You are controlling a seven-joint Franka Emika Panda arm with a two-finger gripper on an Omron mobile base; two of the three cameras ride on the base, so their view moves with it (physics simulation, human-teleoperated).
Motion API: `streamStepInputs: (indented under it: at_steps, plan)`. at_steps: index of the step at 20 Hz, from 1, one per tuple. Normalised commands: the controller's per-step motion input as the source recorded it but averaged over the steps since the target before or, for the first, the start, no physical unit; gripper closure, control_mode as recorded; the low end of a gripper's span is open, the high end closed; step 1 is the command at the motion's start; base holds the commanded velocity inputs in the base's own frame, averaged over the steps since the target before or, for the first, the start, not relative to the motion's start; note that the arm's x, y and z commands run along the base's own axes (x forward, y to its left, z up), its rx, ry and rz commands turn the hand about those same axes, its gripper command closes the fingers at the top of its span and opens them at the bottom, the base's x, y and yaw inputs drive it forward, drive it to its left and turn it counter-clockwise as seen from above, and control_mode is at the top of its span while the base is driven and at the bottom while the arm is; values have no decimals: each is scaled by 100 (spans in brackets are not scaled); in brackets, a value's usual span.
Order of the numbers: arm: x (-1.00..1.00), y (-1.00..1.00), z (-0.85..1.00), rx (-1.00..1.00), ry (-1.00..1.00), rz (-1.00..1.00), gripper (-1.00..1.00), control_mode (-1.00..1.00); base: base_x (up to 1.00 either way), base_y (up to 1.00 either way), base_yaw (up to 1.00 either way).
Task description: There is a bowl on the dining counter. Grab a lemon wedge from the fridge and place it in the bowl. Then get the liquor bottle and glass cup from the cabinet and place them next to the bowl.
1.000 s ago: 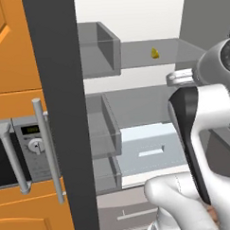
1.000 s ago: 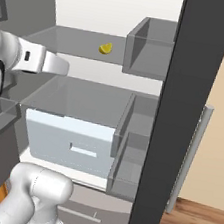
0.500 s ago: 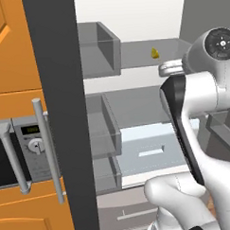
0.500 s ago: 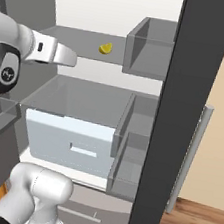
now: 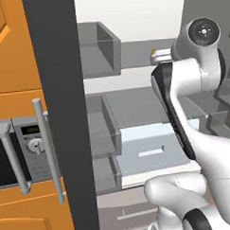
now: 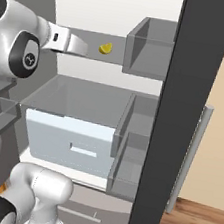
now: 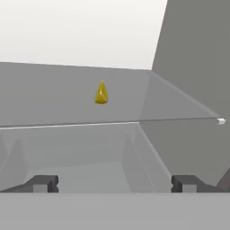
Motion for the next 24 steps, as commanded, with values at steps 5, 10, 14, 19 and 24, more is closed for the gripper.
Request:
streamStepInputs:
  at_steps: [5, 10, 14, 19, 24]
  plan:
    - [60, 0, 19, 1, 1, 0, -100, -100, 0, 0, 0]
    - [55, 0, 15, 0, 1, 0, -100, -100, 0, 0, 0]
    - [53, 0, 6, 1, 4, 0, -100, -100, 0, 0, 0]
    - [40, 0, 0, 0, 3, -1, -100, -100, 0, 0, 0]
    - [36, 0, 0, 0, 8, -4, -100, -100, 0, 0, 0]
